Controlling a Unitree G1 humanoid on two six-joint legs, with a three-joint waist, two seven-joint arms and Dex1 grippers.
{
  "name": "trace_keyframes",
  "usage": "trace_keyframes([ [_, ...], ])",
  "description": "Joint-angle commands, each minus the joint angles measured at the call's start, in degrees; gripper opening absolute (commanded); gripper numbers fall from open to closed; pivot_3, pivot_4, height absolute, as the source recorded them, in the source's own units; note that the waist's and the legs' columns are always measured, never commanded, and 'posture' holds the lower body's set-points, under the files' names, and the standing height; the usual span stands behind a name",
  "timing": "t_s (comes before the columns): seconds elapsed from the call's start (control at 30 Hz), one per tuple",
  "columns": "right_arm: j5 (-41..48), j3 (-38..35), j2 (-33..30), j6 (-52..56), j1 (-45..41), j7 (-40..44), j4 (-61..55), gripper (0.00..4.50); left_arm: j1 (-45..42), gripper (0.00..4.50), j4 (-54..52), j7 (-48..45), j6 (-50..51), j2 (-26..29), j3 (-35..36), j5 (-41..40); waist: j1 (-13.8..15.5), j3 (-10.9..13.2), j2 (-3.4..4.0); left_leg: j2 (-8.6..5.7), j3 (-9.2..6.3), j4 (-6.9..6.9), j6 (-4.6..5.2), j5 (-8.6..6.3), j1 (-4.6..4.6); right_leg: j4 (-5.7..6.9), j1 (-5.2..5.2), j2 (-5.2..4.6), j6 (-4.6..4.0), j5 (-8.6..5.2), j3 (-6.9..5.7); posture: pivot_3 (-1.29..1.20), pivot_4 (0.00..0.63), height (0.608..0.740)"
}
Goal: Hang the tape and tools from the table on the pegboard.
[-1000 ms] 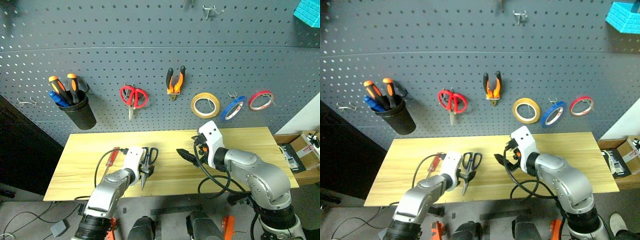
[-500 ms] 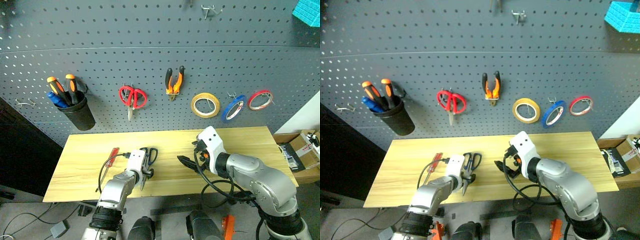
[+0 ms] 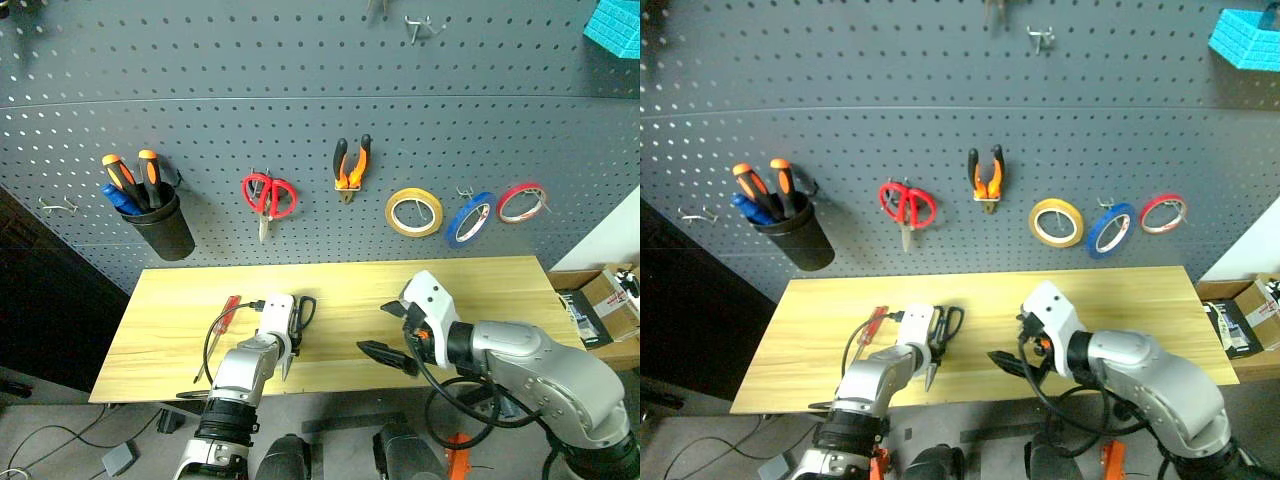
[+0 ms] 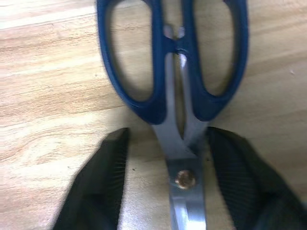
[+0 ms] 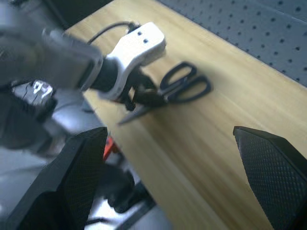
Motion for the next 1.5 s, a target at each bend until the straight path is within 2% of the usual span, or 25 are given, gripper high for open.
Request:
trace_keyframes([
  [0.03, 1.23, -1.10, -2.46, -4.52, 0.08, 3.52, -2.24, 4.50, 0.67, 1.11, 0.90, -0.79, 0.26, -0.04, -0.13, 0.08, 0.00, 0.00, 0.00, 0.00, 0.00, -0.01, 0.00, 0.00, 0.01, 0.00, 0.00, 0.01, 0.01, -0.01, 0.00, -0.18, 0.184, 0.740],
  [0.1, 1.36, -1.13, -3.78, -6.65, 0.41, 5.17, -2.28, 4.50, 0.90, 0.71, 0.64, -1.10, 0.30, 0.24, -0.02, 0.09, 0.01, 0.00, 0.00, 0.00, 0.00, -0.02, 0.00, 0.00, 0.02, 0.00, 0.00, 0.03, 0.05, -0.03, 0.00, -0.18, 0.184, 0.740],
  [0.27, -0.19, -1.25, -6.58, -13.71, 1.56, 8.42, -2.37, 4.50, 2.63, 0.70, -2.85, -4.45, -3.46, 3.00, -1.38, 0.67, -0.07, 0.03, -0.04, 0.03, 0.02, -0.03, -0.02, -0.01, 0.01, -0.05, 0.00, 0.04, 0.06, -0.03, 0.02, -0.17, 0.180, 0.740],
  [0.47, -3.04, -1.98, -8.38, -22.53, 3.46, 9.53, -3.02, 4.50, 10.98, 0.67, -15.36, -12.41, -11.62, 11.94, -2.27, 0.16, -0.41, 0.12, -0.18, 0.15, 0.00, -0.10, -0.05, -0.03, -0.06, -0.13, -0.09, 0.05, -0.08, 0.04, 0.04, -0.17, 0.182, 0.740],
  [0.6, -3.85, -2.74, -8.91, -28.39, 5.61, 11.41, -3.31, 4.50, 19.87, 0.67, -23.79, -17.29, -24.34, 18.45, -0.07, 0.04, -0.21, 0.19, -0.23, 0.20, 0.00, -0.13, -0.10, -0.06, -0.08, -0.26, -0.08, -0.01, -0.15, 0.07, 0.05, -0.16, 0.182, 0.740],
  [0.7, -0.89, -4.73, -8.89, -28.72, 6.01, 12.75, -2.86, 4.50, 24.83, 0.66, -27.55, -20.15, -36.58, 21.30, 2.28, -0.05, 0.19, 0.24, -0.25, 0.18, 0.00, -0.13, -0.10, -0.08, -0.12, -0.35, -0.07, -0.12, -0.19, 0.09, 0.05, -0.15, 0.184, 0.740],
  [0.77, 0.05, -5.59, -9.57, -27.93, 5.46, 13.38, -1.82, 4.50, 26.15, 0.66, -30.39, -21.40, -41.38, 21.32, 4.76, -2.24, 0.37, 0.27, -0.20, 0.20, -0.06, -0.13, -0.10, -0.08, -0.18, -0.54, -0.05, -0.36, -0.20, 0.10, 0.08, -0.15, 0.183, 0.740],
  [0.9, -0.85, -5.89, -11.36, -29.19, 4.97, 15.23, -0.17, 4.50, 24.39, 0.66, -33.10, -21.01, -46.97, 21.14, 7.99, -2.78, 0.95, 0.28, -0.23, 0.20, -0.27, -0.09, -0.08, -0.07, -0.41, -0.79, -0.01, -0.37, -0.21, 0.11, -0.10, -0.13, 0.178, 0.740],
  [1.03, -2.94, -5.00, -12.48, -30.99, 4.39, 16.12, 1.90, 4.50, 19.26, 0.66, -32.43, -19.01, -46.27, 19.91, 10.91, -4.22, 1.01, 0.28, -0.23, 0.11, -0.28, -0.10, -0.07, -0.08, -0.45, -0.78, -0.02, -0.30, -0.20, 0.11, -0.41, -0.12, 0.172, 0.740],
  [1.23, -5.34, -3.37, -12.65, -32.40, 3.27, 16.67, 3.34, 4.50, 13.18, 0.66, -30.60, -20.06, -47.88, 19.05, 8.97, -3.14, 1.05, 0.28, -0.22, 0.10, -0.47, -0.09, -0.07, -0.08, -0.56, -0.78, -0.01, -0.18, -0.20, 0.13, -0.69, -0.12, 0.167, 0.740],
  [1.5, -5.54, -2.73, -12.04, -32.16, 1.70, 15.96, 2.98, 4.50, 10.29, 0.66, -25.39, -19.18, -47.96, 18.09, 8.90, -2.60, 0.92, 0.27, -0.22, 0.10, -0.55, -0.09, -0.07, -0.08, -0.59, -0.77, 0.00, -0.18, -0.20, 0.13, -0.79, -0.13, 0.166, 0.740],
])
